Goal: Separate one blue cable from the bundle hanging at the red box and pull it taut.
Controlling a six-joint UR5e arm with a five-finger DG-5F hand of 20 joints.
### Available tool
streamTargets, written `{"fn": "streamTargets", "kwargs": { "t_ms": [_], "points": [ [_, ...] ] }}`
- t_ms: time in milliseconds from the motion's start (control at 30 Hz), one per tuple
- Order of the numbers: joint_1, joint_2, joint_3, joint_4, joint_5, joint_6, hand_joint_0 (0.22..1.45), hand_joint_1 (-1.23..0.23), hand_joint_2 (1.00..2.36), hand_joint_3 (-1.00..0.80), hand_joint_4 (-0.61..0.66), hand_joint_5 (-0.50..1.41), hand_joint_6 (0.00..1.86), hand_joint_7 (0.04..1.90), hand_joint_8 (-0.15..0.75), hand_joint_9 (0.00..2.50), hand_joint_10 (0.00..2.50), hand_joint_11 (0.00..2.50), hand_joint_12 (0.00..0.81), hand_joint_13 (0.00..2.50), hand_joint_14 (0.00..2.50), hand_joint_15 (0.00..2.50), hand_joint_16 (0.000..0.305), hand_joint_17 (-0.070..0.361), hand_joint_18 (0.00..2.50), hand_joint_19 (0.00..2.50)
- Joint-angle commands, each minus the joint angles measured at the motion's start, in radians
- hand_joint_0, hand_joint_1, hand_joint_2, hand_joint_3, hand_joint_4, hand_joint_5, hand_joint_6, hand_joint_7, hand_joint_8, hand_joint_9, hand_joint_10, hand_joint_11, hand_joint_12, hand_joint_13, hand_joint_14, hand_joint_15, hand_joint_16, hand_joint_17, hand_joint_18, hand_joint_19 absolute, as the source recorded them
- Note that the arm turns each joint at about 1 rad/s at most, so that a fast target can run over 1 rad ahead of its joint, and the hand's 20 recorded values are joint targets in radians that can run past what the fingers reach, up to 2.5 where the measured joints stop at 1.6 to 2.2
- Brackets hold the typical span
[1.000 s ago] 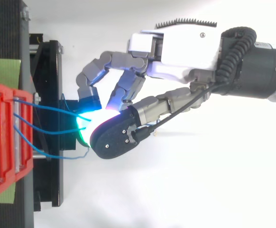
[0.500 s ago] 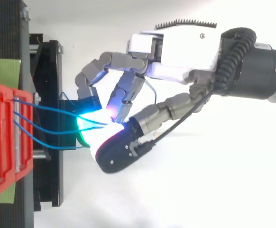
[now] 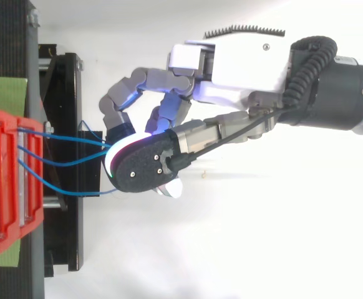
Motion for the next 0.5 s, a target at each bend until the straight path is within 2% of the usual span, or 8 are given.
{"fn": "streamTargets", "kwargs": {
  "t_ms": [0,167,267,333,467],
  "points": [
    [-0.002,0.000,0.000,-0.004,0.002,0.000,0.60,-0.50,1.00,-0.44,0.10,-0.12,0.86,1.33,0.332,1.33,0.02,0.96,0.352,1.15,0.03,0.75,0.036,0.081,0.84,0.59],
    [-0.003,0.000,0.000,-0.013,0.002,0.002,0.59,-0.67,1.01,-0.40,0.16,-0.14,0.87,1.31,0.363,1.26,0.02,0.98,0.360,1.12,0.03,0.75,0.037,0.083,0.84,0.58],
    [-0.003,0.000,0.000,-0.010,0.002,0.002,0.54,-0.71,1.00,-0.50,0.17,-0.15,0.88,1.27,0.372,1.24,0.02,0.98,0.373,1.12,0.02,0.74,0.039,0.088,0.85,0.56],
    [-0.002,0.000,0.000,-0.010,0.002,0.002,0.51,-0.66,1.00,-0.50,0.16,-0.15,0.88,1.22,0.377,1.25,0.02,0.98,0.377,1.12,0.02,0.72,0.040,0.090,0.86,0.56],
    [-0.002,0.000,0.000,-0.008,0.002,0.002,0.54,-0.38,1.00,-0.50,0.14,-0.14,0.86,1.17,0.371,1.27,0.02,0.96,0.363,1.12,0.03,0.73,0.039,0.088,0.85,0.59]
  ]
}}
